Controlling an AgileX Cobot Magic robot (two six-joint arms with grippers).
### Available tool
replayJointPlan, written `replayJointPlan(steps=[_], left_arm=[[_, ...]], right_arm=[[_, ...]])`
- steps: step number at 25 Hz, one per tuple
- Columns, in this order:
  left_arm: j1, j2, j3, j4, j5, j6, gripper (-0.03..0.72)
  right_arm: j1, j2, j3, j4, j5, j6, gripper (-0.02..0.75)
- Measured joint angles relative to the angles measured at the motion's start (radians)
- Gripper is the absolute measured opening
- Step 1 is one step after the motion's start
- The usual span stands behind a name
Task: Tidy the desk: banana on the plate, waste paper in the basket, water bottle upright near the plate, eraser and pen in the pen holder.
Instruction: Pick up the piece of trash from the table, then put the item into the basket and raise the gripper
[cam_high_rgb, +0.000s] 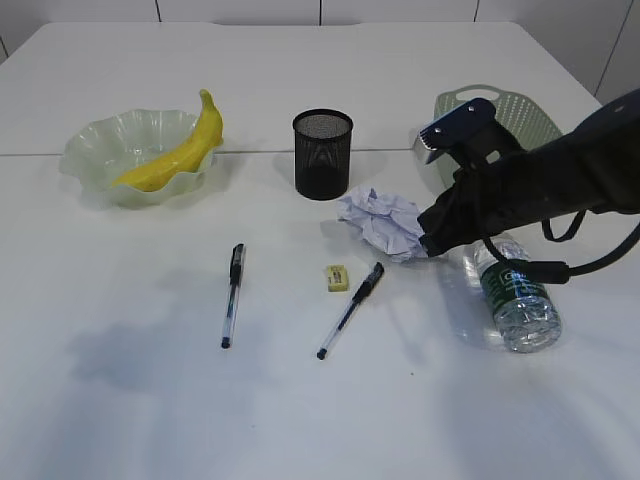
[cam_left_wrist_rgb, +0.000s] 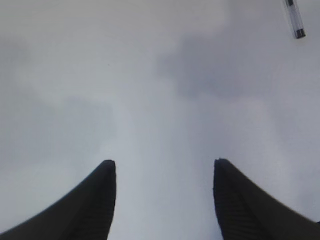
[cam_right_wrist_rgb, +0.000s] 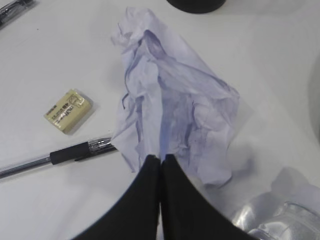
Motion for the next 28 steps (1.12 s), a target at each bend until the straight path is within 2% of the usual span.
replayJointPlan(steps=[16, 28], left_arm=[[0.000, 0.000, 0.000, 0.000, 0.000, 0.000, 0.435], [0.000, 0.000, 0.000, 0.000, 0.000, 0.000, 0.435]], right_arm=[[0.000, -0.124, 0.000, -0.171, -0.108, -0.004, -0.015], [0.000, -0.126, 0.000, -0.220, -0.232, -0.026, -0.015]])
